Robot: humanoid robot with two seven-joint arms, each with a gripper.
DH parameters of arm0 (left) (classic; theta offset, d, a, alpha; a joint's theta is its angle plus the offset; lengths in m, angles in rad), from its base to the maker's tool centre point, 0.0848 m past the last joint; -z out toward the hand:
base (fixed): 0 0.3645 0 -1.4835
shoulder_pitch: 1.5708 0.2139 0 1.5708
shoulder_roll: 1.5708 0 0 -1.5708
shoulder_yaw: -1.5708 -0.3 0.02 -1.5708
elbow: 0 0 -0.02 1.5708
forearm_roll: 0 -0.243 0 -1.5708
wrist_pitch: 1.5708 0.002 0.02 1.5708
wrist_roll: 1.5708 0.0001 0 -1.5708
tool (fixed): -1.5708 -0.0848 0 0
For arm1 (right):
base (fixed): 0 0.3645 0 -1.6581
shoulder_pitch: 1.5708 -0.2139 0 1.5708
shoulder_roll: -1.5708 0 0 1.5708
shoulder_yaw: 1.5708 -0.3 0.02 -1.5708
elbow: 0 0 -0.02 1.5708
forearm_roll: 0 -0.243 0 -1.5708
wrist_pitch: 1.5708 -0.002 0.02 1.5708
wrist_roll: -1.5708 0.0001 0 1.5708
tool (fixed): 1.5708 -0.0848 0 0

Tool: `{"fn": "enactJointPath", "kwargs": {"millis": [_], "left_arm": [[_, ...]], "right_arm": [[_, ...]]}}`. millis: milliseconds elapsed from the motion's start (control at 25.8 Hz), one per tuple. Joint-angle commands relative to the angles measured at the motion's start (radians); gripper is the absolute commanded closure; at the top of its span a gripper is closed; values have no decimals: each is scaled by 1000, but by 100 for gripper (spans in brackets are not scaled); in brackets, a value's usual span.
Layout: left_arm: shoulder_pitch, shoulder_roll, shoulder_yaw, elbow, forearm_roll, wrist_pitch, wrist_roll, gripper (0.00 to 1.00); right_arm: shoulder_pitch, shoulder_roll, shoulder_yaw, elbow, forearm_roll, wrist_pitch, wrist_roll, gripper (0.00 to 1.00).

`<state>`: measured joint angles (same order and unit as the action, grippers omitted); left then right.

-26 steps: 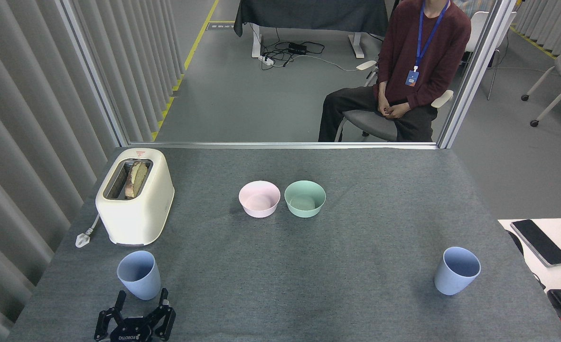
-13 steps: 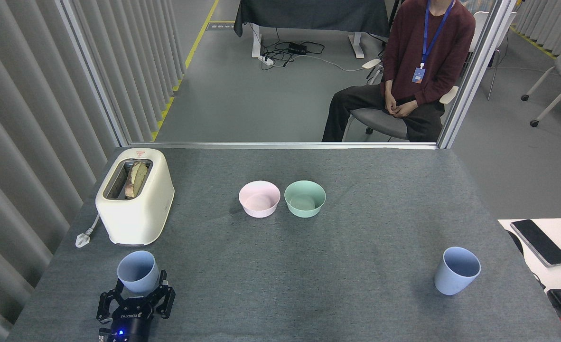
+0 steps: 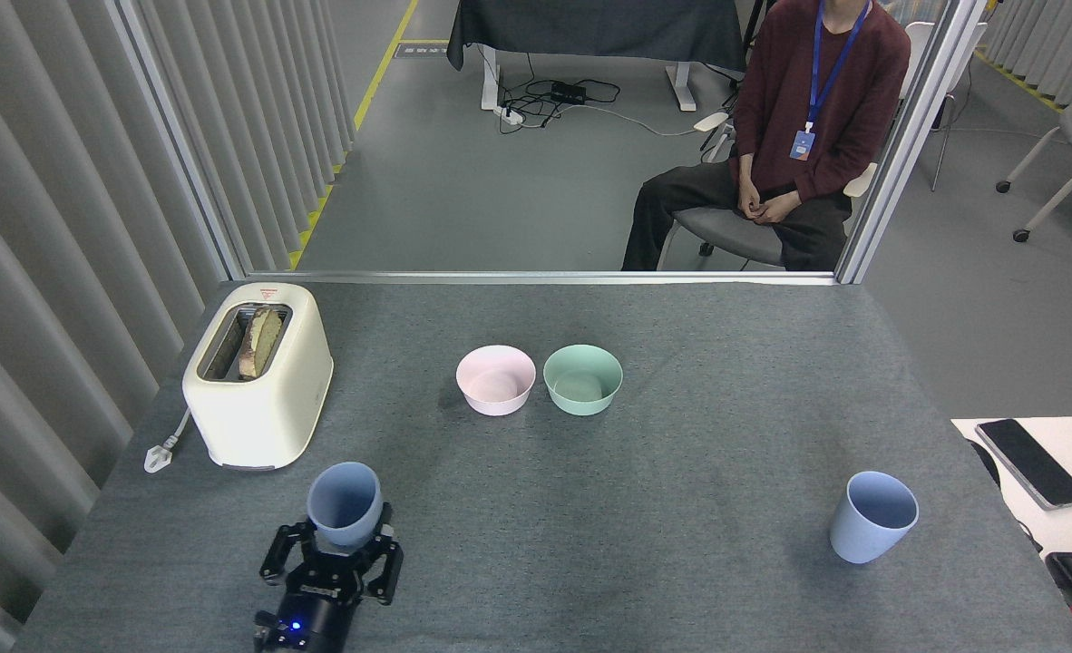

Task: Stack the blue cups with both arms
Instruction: 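Carry the blue cup with the left gripper to the table center near the robot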

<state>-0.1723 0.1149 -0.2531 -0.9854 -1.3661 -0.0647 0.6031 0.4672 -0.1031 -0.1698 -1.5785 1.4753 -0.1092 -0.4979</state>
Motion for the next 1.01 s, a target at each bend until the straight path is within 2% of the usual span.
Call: {"fn": "enactJointPath", "kwargs": {"millis": [0,194,465,504,581,659,775,969], "left_arm": [[25,0,-215,-99,-2,-4,-5,66],[8,-4,-403,-104,-16,-18,1,65],[5,-64,-474,-67,-110,-26,3,63],[5,-72,-476,-59,-113,-26,1,58],[5,-78,-476,-45,-111,-26,4,41],[8,-78,-476,-33,-110,-26,7,5],[22,-75,-474,-33,-110,-40,11,1],[47,-72,-472,-39,-111,-50,12,1]], "right_arm": [[-7,3,1,0,13,0,2,0],[-10,-3,-1,0,14,0,2,0],[-10,-6,-4,0,14,0,2,0],[-10,-6,-2,2,14,0,2,0],[-10,-6,-4,0,14,0,4,0],[-10,-7,-2,2,14,0,4,0],[-12,-7,-4,0,14,0,4,0],[-12,-6,-2,2,14,0,4,0]]}}
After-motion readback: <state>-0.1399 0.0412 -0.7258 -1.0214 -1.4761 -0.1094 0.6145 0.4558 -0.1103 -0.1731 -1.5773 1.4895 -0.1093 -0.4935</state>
